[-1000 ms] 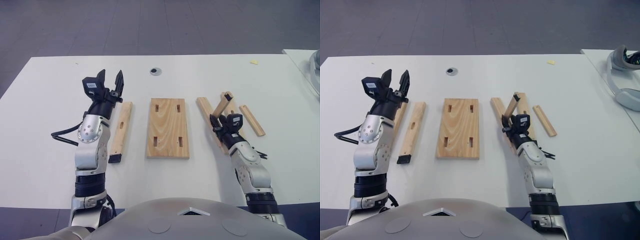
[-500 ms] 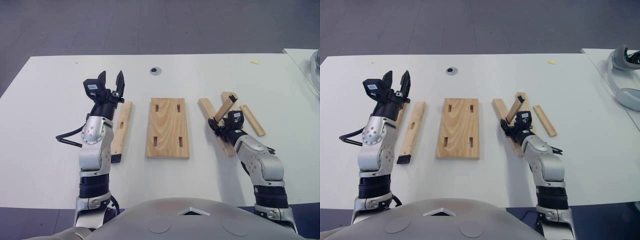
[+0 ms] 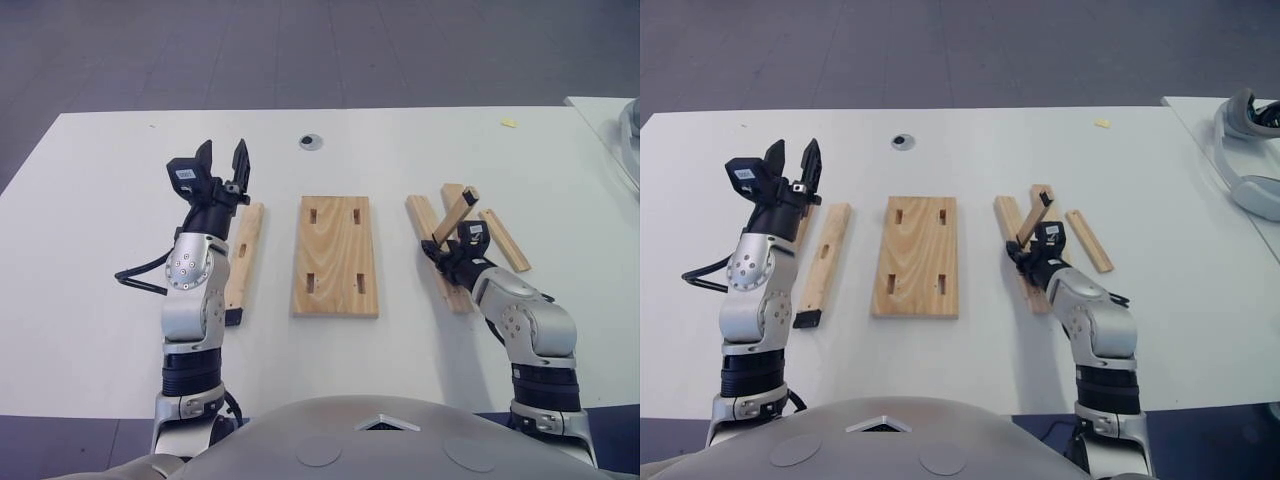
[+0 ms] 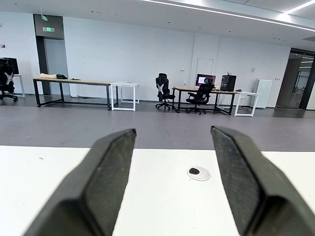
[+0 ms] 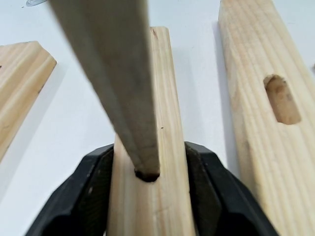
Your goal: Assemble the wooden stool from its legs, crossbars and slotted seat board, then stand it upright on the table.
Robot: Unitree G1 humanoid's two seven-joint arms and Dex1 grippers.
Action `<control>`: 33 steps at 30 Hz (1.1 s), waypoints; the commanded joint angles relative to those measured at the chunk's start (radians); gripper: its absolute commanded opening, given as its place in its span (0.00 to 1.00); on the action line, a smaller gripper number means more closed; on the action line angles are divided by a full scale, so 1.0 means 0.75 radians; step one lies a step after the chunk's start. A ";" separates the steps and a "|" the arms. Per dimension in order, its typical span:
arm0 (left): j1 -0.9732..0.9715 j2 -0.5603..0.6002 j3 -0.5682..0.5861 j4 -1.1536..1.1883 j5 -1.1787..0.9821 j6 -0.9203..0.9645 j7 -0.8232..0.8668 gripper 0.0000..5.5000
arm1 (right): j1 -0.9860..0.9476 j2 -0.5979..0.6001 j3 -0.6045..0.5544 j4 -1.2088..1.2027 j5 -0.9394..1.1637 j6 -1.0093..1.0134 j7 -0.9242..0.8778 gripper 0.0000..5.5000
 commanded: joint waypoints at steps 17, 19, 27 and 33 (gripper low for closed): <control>-0.774 0.127 0.114 0.373 -0.659 0.603 -0.494 0.51 | -0.915 0.219 -0.267 -0.066 0.455 0.240 -0.048 0.38; -0.812 0.140 0.181 0.396 -0.811 0.730 -0.519 0.51 | -0.946 0.209 -0.318 -0.043 0.543 0.253 -0.029 0.38; -0.822 0.220 0.264 0.438 -1.135 1.096 -0.600 0.51 | -0.920 0.214 -0.365 -0.040 0.909 0.372 0.030 0.38; -0.821 0.222 0.287 0.420 -1.231 1.166 -0.618 0.51 | -0.836 0.231 -0.353 -0.020 1.137 0.418 0.030 0.38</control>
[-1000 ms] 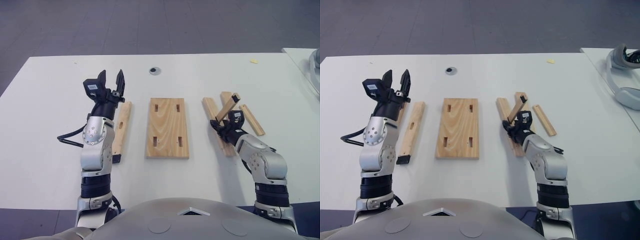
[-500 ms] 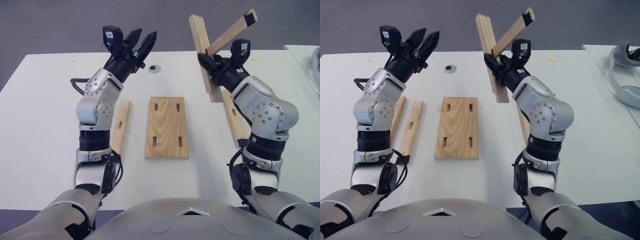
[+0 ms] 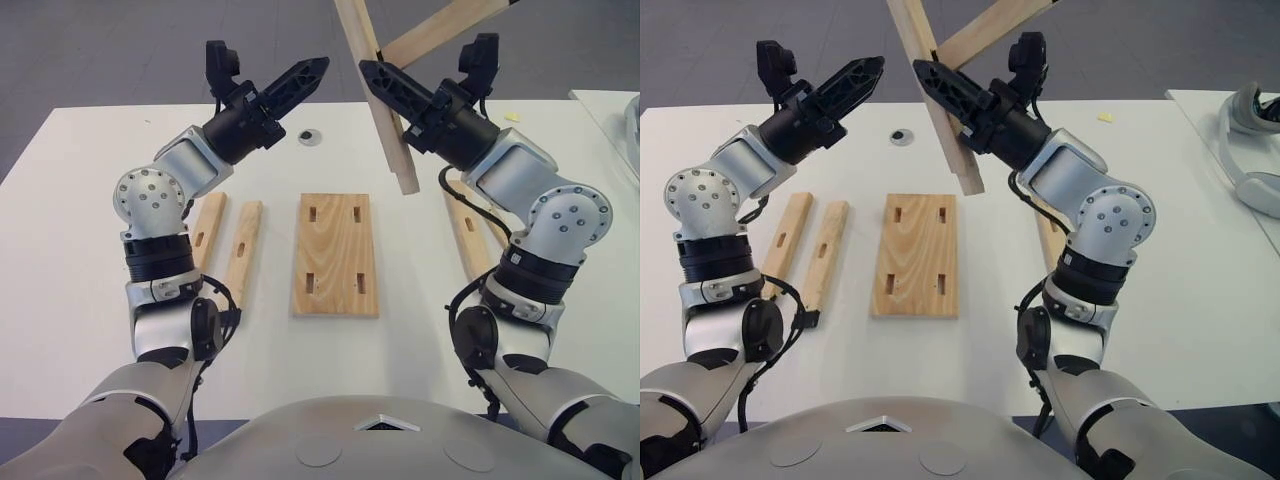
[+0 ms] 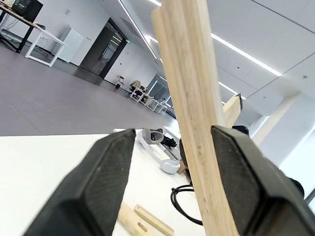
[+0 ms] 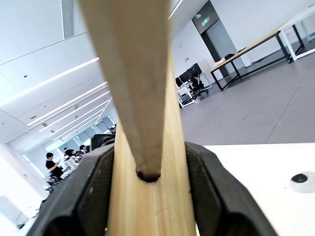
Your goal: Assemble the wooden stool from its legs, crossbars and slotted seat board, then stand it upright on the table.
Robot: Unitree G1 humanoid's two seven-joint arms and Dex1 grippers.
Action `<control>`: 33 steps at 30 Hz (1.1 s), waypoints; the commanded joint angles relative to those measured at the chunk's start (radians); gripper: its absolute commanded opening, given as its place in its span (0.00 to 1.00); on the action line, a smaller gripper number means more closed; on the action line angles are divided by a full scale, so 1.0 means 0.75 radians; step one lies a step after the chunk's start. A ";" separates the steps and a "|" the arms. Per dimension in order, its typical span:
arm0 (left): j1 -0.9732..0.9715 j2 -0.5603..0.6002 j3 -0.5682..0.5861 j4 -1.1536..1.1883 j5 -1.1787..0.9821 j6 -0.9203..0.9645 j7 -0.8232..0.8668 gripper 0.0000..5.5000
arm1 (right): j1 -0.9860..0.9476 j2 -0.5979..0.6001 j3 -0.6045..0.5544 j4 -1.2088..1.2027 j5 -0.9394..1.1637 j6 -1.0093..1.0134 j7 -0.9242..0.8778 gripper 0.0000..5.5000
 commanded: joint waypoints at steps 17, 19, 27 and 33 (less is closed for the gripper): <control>0.013 0.078 0.051 0.057 -0.314 0.237 0.009 0.84 | 0.115 -0.072 0.087 0.000 0.438 -0.027 -0.078 0.38; 0.012 0.084 0.049 0.095 -0.305 0.244 0.014 0.89 | 0.124 -0.081 0.104 -0.009 0.464 -0.038 -0.080 0.38; 0.008 0.088 0.036 0.128 -0.356 0.359 0.012 0.90 | 0.165 -0.127 0.165 -0.012 0.519 -0.089 -0.085 0.38; 0.032 0.069 0.012 0.038 -0.389 0.396 0.000 0.90 | 0.175 -0.154 0.189 -0.003 0.544 -0.130 -0.090 0.38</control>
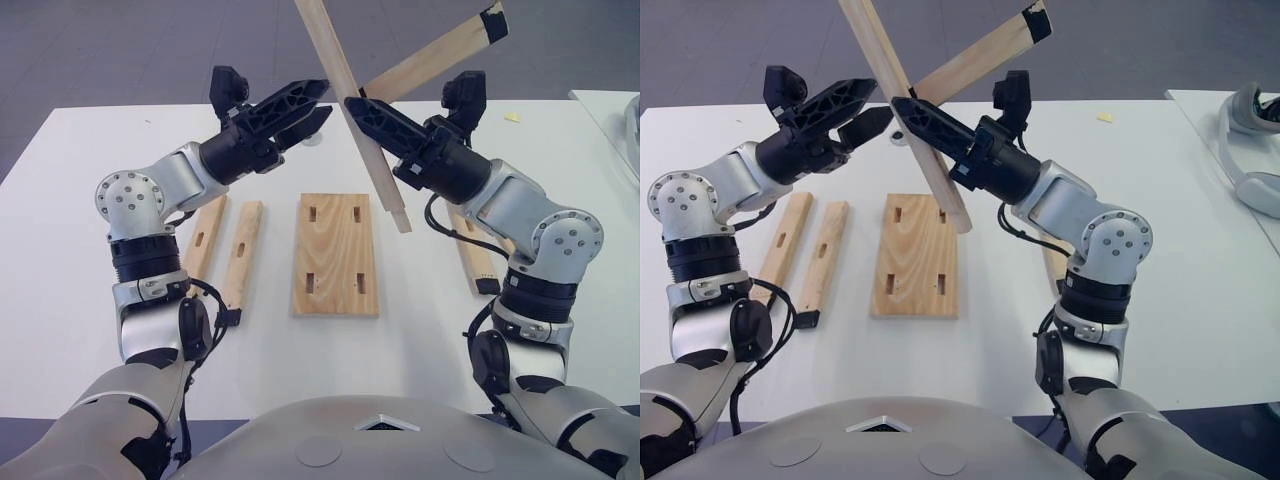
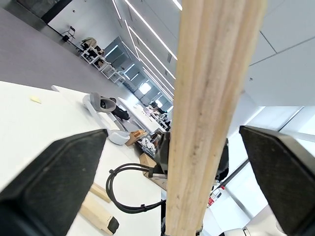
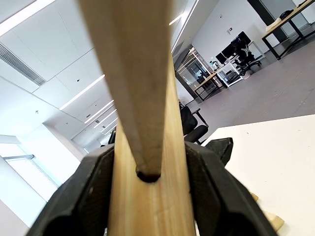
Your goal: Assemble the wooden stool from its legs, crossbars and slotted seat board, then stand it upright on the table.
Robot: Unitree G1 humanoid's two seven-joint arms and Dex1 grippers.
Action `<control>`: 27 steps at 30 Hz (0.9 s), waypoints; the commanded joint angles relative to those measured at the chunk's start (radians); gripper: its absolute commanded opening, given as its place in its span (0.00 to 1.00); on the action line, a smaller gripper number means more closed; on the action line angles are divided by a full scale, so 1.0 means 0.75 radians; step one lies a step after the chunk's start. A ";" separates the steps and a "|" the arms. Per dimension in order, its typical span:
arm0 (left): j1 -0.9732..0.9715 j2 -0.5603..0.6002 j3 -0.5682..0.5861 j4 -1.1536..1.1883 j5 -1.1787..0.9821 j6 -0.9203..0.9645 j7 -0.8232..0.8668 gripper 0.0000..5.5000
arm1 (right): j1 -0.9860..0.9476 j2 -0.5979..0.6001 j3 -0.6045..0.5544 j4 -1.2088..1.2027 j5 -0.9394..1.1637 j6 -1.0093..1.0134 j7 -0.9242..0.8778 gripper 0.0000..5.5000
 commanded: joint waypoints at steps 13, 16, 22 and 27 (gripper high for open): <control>0.006 -0.009 0.000 -0.055 -0.041 0.002 0.024 0.90 | 0.082 -0.079 0.099 -0.015 0.066 -0.020 0.026 0.38; 0.006 -0.011 0.003 -0.049 -0.033 -0.007 0.032 0.90 | 0.107 -0.092 0.112 -0.024 0.070 -0.022 0.022 0.38; 0.020 -0.016 0.012 -0.035 -0.050 -0.013 0.054 0.80 | 0.146 -0.104 0.137 -0.047 0.094 -0.029 0.014 0.38; 0.027 -0.021 0.003 -0.040 -0.068 -0.011 0.070 0.68 | 0.150 -0.108 0.141 -0.051 0.111 -0.045 0.010 0.38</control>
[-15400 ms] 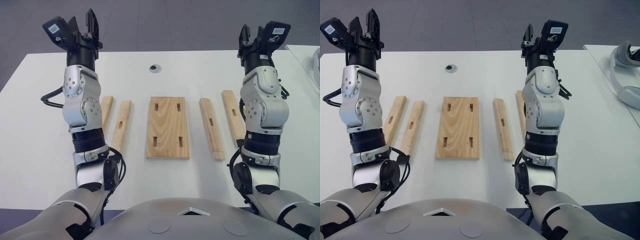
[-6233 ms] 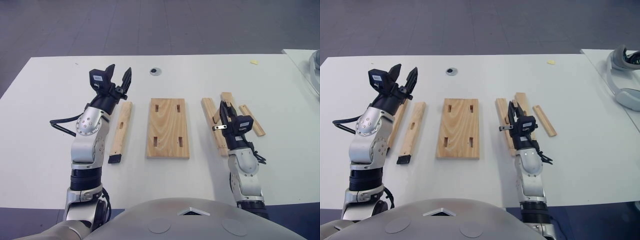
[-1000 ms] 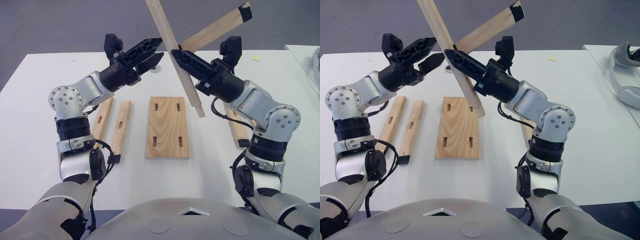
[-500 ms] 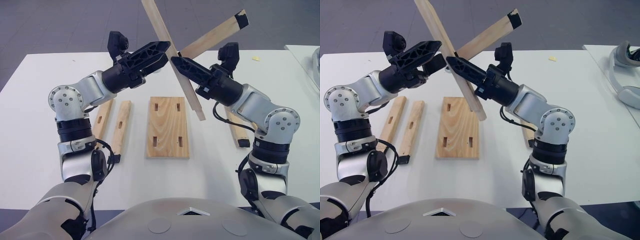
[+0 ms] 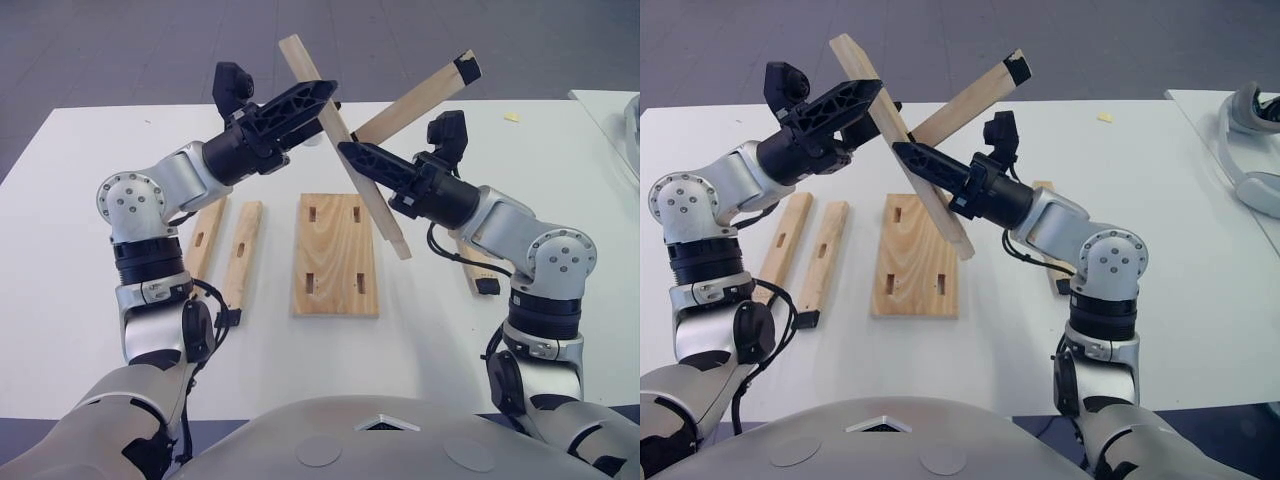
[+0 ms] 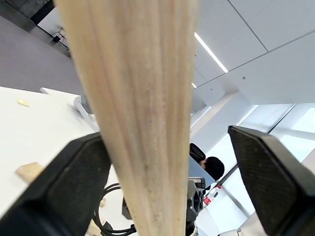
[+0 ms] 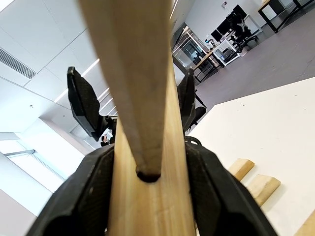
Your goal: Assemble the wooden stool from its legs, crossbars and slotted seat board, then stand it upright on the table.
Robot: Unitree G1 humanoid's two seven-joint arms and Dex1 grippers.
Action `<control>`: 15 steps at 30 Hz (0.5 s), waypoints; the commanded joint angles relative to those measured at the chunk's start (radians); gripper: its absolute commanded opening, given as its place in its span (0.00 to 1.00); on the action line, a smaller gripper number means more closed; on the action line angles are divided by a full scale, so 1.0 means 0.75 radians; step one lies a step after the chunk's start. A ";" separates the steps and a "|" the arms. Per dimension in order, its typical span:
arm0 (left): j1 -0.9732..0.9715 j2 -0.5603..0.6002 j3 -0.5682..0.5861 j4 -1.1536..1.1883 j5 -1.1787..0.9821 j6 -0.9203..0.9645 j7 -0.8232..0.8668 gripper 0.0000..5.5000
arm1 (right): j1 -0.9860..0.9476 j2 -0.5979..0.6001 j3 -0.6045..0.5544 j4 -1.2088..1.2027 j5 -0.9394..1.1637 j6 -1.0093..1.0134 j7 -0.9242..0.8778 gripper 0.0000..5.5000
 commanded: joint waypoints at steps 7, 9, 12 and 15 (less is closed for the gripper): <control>0.024 -0.005 -0.007 -0.020 -0.061 0.011 0.052 0.50 | 0.013 -0.018 0.008 -0.028 0.071 -0.043 -0.022 0.38; 0.026 -0.004 -0.008 -0.021 -0.072 0.006 0.059 0.44 | 0.018 -0.021 0.010 -0.029 0.079 -0.049 -0.024 0.38; 0.029 -0.009 -0.005 -0.016 -0.081 -0.001 0.072 0.38 | 0.027 -0.024 0.008 -0.024 0.095 -0.057 -0.030 0.38; 0.033 -0.007 -0.007 -0.016 -0.078 -0.006 0.076 0.38 | 0.032 -0.032 0.012 -0.024 0.103 -0.064 -0.036 0.38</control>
